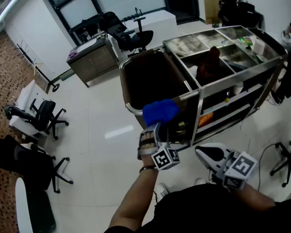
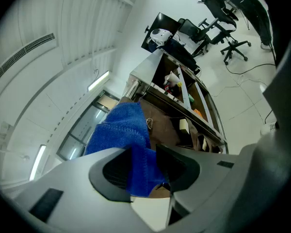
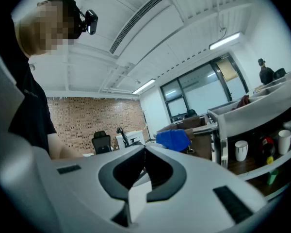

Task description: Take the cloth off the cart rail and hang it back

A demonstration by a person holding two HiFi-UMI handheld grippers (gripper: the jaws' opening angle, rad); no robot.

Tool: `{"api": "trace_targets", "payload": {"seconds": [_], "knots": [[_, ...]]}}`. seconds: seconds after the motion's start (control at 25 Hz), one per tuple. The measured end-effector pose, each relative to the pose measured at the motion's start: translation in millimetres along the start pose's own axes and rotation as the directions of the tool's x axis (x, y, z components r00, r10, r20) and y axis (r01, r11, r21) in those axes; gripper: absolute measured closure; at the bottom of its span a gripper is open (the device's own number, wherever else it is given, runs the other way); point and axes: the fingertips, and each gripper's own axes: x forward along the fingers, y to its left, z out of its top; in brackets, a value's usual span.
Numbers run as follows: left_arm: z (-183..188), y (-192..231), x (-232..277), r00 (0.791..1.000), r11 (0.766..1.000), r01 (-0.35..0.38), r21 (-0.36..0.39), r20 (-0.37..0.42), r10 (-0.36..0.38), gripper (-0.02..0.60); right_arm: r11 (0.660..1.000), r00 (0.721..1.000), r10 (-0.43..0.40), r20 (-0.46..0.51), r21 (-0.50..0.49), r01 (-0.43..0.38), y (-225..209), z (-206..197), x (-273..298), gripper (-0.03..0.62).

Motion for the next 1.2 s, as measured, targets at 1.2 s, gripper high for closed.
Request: {"api": "trace_targets", "payload": {"seconds": [1.2], "knots": [[20,61,-66,0.964,0.672,0.25,-0.697,0.243,-0.106,0.568,0.998,0.999,0.025,0.025,0.061,-0.026,2,2,18,0.577]]}}
